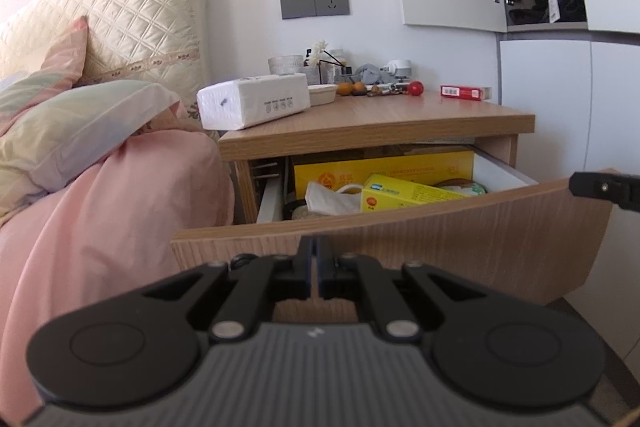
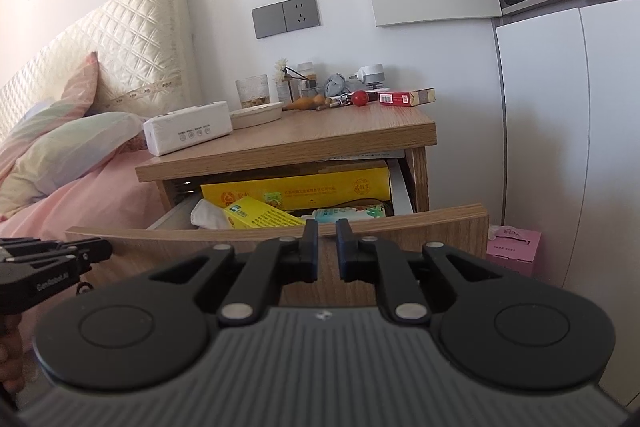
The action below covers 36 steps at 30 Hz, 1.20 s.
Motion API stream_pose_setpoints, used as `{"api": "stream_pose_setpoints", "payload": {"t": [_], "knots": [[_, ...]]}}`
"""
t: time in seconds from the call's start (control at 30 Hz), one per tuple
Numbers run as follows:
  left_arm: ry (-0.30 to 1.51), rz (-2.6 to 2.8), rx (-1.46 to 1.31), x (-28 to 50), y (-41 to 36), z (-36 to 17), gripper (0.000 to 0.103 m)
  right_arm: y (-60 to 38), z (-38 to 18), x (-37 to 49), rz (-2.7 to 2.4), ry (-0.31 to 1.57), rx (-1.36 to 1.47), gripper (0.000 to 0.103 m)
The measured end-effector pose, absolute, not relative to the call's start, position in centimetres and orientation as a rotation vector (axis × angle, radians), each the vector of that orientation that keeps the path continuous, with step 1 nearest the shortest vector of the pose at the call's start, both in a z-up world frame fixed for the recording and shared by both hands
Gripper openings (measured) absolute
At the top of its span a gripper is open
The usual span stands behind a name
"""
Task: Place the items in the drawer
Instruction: 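Push the drawer front shut with both tools' closed fingers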
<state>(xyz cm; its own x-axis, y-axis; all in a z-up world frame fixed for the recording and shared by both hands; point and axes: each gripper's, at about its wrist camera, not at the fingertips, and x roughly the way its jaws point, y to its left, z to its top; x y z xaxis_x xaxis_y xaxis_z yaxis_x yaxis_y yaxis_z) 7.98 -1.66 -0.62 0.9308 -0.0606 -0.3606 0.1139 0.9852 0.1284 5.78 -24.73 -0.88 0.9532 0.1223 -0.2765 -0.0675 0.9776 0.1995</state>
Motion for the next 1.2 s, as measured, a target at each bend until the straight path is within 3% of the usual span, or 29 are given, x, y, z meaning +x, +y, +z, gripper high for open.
{"api": "stream_pose_setpoints", "payload": {"t": [0.43,1.2], "knots": [[0.351,-0.064,0.128,10.8,-1.5,-0.7,0.004,-26.5,-1.5,11.7,0.003,0.256,0.174,0.012],[0.347,-0.062,0.108,13.1,-1.6,-0.9,0.004,-22.9,-2.0,10.4,0.102,0.265,0.110,0.012]]}}
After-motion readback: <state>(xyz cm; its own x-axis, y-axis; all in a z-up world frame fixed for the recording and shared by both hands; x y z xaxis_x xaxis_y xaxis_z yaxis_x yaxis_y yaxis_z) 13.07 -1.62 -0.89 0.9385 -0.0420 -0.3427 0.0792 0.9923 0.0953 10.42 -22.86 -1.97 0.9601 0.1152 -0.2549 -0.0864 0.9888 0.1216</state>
